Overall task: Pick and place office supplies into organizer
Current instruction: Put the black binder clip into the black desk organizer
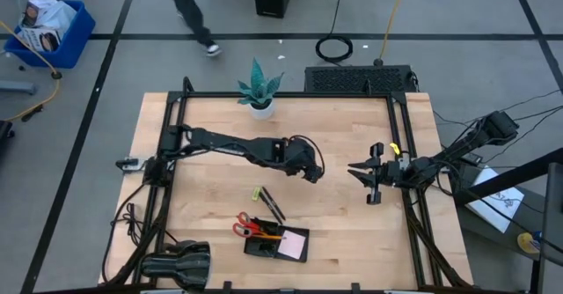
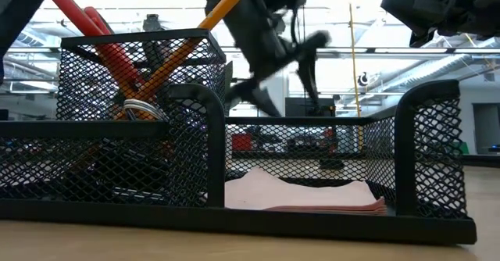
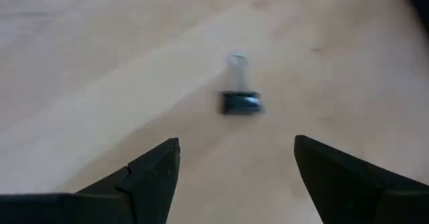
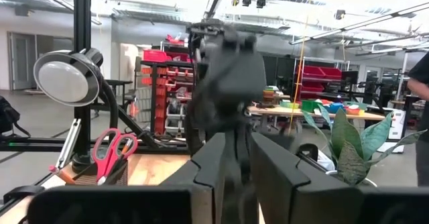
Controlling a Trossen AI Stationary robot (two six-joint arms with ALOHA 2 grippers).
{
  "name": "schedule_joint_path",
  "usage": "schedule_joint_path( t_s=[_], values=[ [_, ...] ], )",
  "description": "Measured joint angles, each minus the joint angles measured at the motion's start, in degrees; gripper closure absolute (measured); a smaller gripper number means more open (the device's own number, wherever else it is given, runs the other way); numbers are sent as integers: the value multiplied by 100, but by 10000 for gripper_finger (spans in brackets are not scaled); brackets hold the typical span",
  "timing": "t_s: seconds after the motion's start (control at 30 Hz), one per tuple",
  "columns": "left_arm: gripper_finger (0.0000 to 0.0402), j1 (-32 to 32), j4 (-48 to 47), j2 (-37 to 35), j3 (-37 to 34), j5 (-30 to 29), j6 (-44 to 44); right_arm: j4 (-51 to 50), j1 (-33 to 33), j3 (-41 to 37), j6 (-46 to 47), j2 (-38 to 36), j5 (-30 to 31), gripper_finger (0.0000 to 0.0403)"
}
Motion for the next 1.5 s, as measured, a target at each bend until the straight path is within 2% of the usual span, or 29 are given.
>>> schedule_joint_path(
  t_s=[0.57, 0.77, 0.9, 1.03, 1.13, 1.27, 1.37, 1.5],
  values=[
    [105, -287, 478, 138, 7, -1168, 481, -32, 0, 0, 0, 0, 1, 339],
    [105, -284, 448, 285, -2, -1201, 553, -34, 0, 0, 0, 2, -1, 339],
    [105, -257, 394, 531, 77, -926, 647, -78, 0, 0, 0, 4, 0, 339],
    [105, -250, 147, 876, 491, -891, 533, -112, 0, 0, -5, 12, 0, 339],
    [105, -314, -502, 1180, 1110, -984, 378, -141, 0, 0, 0, 15, -1, 339],
    [105, -467, -976, 1356, 1693, -1382, 323, -180, 0, 0, -2, 26, -1, 339],
    [105, -543, -1079, 1465, 1953, -1493, 434, -199, -1, 0, 0, 29, -1, 339],
    [105, -540, -1018, 1595, 1970, -1434, 504, -211, -2, 0, -6, 33, -1, 339]
  ],
)
